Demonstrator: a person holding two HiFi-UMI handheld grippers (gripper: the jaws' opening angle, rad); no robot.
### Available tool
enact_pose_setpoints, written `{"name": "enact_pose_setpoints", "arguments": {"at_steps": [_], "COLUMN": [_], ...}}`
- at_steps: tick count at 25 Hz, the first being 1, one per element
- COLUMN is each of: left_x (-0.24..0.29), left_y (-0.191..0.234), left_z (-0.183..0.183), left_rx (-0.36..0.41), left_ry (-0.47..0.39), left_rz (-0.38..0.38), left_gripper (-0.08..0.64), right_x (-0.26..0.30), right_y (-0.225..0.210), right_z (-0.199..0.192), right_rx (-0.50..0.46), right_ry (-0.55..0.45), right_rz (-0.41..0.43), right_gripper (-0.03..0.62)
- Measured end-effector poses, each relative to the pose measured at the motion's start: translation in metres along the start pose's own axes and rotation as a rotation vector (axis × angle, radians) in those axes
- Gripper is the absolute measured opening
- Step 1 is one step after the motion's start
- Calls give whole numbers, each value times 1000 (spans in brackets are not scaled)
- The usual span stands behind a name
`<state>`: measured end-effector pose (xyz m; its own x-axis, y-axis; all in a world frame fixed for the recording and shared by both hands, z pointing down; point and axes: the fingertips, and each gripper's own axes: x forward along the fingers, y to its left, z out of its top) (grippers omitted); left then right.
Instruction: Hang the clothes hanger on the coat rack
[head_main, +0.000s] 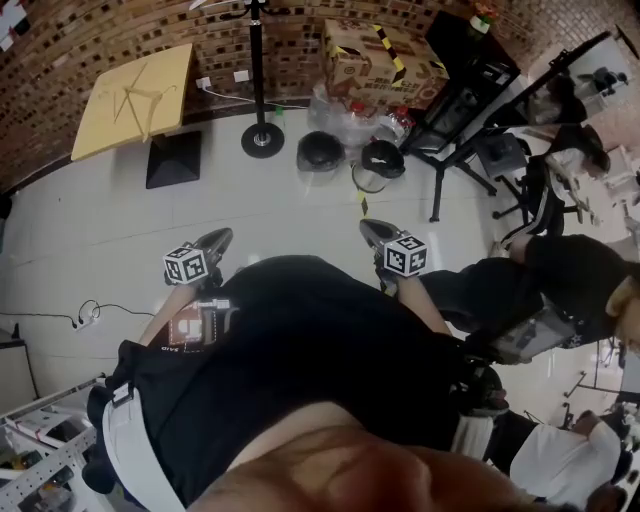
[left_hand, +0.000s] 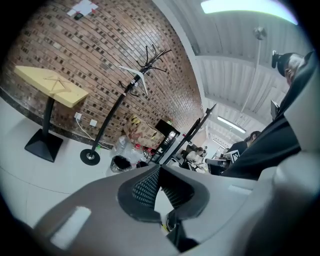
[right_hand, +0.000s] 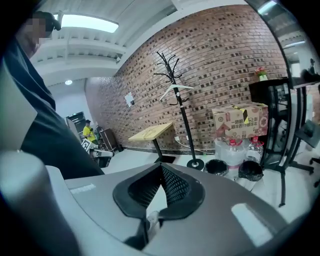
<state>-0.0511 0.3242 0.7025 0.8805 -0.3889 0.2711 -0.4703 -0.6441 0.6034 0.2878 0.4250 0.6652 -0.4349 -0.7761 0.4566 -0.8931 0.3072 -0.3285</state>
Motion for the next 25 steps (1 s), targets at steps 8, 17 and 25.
{"name": "enact_pose_setpoints", "arguments": {"at_steps": [8, 17, 25], "left_x": [-53, -104, -81], "left_y": [119, 213, 245], "left_z": [87, 115, 136], "left_rx": [33, 25, -20], "left_ry": [-33, -70, -95], "left_rz": [38, 162, 261], "left_gripper": [0, 0, 0], "right_x": [137, 268, 339], "right_y": [52, 92, 63], "right_z": [88, 145, 180], "right_rx": [-40, -133, -165], "right_ry": [-1, 74, 115], "right_rz": [43, 168, 276], "right_gripper": [14, 14, 14]}}
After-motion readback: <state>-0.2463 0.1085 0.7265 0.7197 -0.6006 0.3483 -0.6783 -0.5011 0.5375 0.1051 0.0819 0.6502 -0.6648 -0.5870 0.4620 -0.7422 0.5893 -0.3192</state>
